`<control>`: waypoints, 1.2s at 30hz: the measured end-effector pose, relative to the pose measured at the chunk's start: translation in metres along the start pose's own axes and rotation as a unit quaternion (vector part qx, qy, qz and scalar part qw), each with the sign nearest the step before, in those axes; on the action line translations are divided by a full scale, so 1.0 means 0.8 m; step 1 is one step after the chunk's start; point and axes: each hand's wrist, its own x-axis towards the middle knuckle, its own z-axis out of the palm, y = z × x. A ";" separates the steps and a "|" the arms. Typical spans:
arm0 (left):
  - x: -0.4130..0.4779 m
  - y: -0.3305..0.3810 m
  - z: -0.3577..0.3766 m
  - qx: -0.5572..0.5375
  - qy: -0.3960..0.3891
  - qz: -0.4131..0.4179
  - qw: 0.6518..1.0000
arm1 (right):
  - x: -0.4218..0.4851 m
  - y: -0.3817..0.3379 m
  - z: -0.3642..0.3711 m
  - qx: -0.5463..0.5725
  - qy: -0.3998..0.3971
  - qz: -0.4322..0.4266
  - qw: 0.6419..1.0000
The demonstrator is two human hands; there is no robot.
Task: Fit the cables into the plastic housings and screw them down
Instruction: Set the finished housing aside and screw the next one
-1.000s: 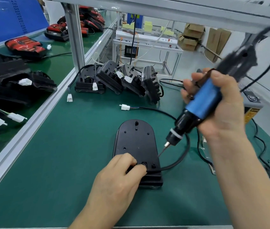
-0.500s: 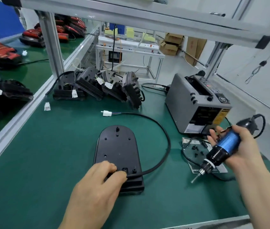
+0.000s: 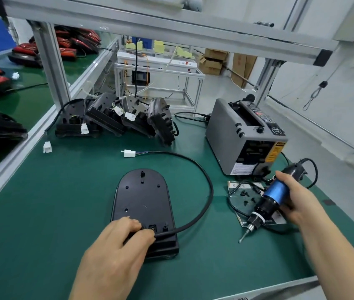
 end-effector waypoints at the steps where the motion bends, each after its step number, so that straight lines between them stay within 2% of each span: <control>1: 0.000 0.000 0.000 0.000 0.001 0.000 1.000 | 0.002 0.001 0.000 -0.021 0.001 -0.007 1.000; 8: -0.001 -0.001 0.001 -0.004 0.006 0.005 1.000 | 0.006 -0.003 -0.003 -0.186 0.022 -0.083 0.979; 17: 0.001 -0.002 0.003 -0.005 0.015 0.014 1.000 | 0.005 -0.001 -0.010 -0.306 0.027 -0.085 0.948; 22: 0.000 -0.002 0.003 -0.006 0.015 0.010 1.000 | 0.008 -0.010 -0.016 -0.393 0.045 -0.082 0.915; 26: 0.000 -0.001 0.002 -0.008 0.015 0.006 1.000 | 0.004 -0.010 -0.016 -0.454 0.088 -0.205 0.862; 29: 0.000 0.000 0.001 -0.006 0.011 0.010 1.000 | -0.007 -0.010 0.003 -0.410 0.033 -0.295 0.862; 31: 0.001 0.000 0.001 -0.005 0.012 0.009 1.000 | -0.015 -0.009 0.023 -0.441 -0.033 -0.330 0.834; 33: 0.001 0.001 0.001 -0.006 0.013 0.007 1.000 | -0.024 -0.006 0.041 -0.506 -0.083 -0.351 0.784; 36: 0.001 0.000 0.001 -0.005 0.014 0.008 1.000 | -0.026 0.001 0.053 -0.604 -0.104 -0.346 0.710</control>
